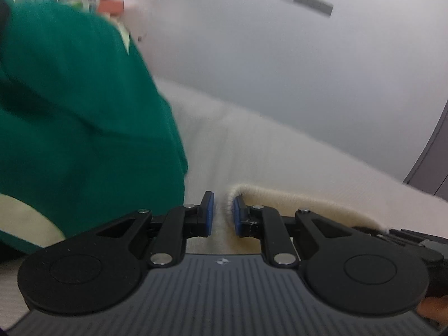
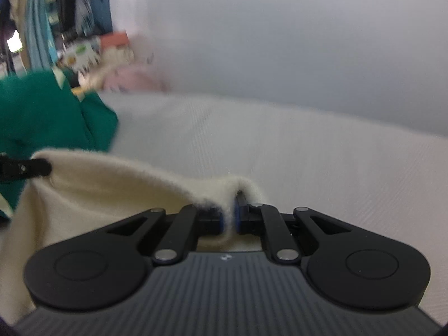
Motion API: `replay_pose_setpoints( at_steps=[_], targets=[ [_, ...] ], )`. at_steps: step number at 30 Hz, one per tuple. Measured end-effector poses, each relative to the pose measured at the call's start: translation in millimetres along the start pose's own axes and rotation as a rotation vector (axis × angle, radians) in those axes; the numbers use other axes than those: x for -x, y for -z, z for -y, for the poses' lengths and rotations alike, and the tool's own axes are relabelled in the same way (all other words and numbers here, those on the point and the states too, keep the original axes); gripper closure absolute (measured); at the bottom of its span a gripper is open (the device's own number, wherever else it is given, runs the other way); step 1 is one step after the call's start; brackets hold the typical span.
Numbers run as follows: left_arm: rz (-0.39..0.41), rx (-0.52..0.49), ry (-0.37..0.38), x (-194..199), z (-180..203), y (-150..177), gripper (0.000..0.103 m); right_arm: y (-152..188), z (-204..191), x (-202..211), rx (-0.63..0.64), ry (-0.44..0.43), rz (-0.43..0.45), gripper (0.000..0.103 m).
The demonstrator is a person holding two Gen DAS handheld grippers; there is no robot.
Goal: Fold large clothes
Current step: 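Lift the sweater with both grippers and shake it out in the air, then lay the sweater flat on the bed and open both grippers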
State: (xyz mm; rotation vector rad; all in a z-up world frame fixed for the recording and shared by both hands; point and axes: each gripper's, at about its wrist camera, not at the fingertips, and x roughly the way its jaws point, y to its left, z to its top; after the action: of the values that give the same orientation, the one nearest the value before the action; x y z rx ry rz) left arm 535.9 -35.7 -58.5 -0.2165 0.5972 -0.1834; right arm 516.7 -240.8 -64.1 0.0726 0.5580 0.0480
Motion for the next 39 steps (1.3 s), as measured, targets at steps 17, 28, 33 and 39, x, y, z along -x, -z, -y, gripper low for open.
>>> replay_pose_setpoints(
  at_steps=[17,28,33,39],
  targets=[
    [-0.059,-0.071,0.017,-23,-2,-19,0.037,15,27,-1,-0.053,-0.133,-0.07,0.057],
    [0.041,-0.094,0.023,128,20,-15,0.036,19,3,132,0.018,-0.17,0.079,0.037],
    [0.074,-0.105,0.015,237,27,15,0.036,32,-13,213,0.032,-0.187,0.126,0.037],
    [0.107,-0.116,-0.002,360,35,50,0.036,60,-33,302,0.04,-0.198,0.161,0.037]
  ],
)
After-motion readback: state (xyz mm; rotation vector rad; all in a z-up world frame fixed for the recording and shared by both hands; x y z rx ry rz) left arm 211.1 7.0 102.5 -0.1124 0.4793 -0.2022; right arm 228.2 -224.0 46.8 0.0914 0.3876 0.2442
